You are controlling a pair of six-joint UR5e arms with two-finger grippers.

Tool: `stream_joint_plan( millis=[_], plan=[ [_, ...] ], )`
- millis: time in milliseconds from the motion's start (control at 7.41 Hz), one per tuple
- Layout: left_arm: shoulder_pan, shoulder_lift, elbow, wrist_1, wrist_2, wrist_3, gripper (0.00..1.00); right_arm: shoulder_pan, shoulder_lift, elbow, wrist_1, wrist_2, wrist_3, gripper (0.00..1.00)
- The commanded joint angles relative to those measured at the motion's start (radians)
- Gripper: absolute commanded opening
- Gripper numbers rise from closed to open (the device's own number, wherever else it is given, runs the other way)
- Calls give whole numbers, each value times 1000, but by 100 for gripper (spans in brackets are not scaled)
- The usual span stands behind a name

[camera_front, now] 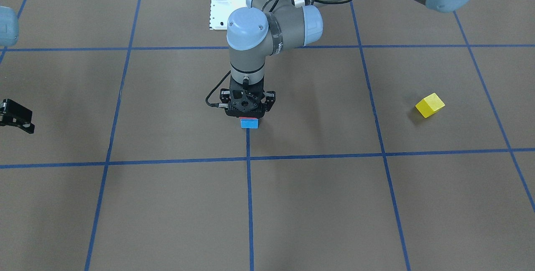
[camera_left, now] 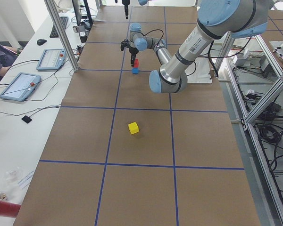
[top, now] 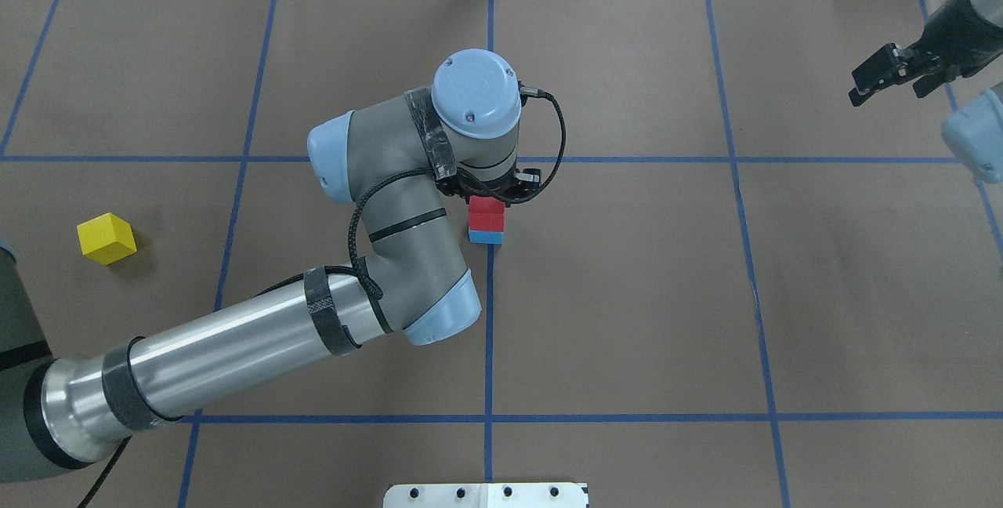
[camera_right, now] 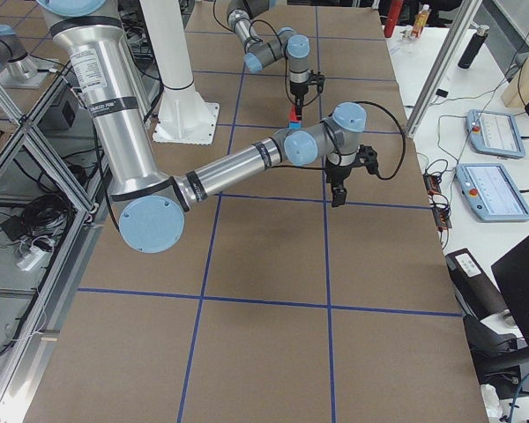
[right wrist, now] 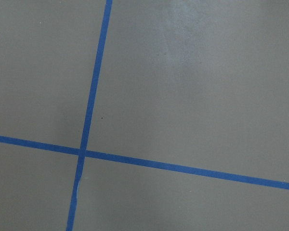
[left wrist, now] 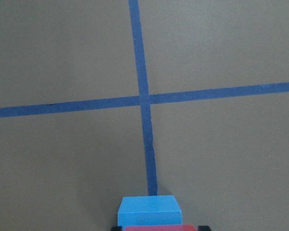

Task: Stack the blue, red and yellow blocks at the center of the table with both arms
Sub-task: 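Lower the red cube onto the blue cube and open the left gripper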

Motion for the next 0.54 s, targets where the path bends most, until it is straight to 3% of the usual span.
stream_joint_plan(
  millis=[0,405],
  plan=[
    [-7,0,2,2,-1,0,0,0,0,0,0,0,0,99],
    [-3,8,3,0,-1,0,0,0,0,-1,0,0,0,99]
  ],
)
